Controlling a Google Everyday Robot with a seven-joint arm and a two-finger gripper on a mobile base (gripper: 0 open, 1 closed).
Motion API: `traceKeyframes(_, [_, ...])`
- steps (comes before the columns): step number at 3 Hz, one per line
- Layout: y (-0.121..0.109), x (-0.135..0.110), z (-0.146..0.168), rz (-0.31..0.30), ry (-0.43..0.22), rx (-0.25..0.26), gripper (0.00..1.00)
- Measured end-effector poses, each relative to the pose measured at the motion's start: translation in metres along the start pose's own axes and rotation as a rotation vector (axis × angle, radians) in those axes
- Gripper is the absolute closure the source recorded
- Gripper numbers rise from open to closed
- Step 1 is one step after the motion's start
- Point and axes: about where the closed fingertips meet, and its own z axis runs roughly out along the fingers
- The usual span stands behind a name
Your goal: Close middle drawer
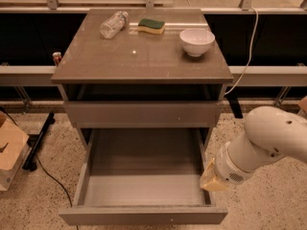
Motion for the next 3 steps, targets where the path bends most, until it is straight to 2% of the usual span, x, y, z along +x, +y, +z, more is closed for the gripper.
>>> traceKeyframes(1, [0.023,0.008,0.051,0.006,-0.017,-0.065,1.00])
traceKeyframes(2, [0.035,0.012,0.080,0.015,-0.041,-0.070,1.00])
traceKeyframes(3, [0.044,0.023,0.115,0.056,-0.043,-0.045,1.00])
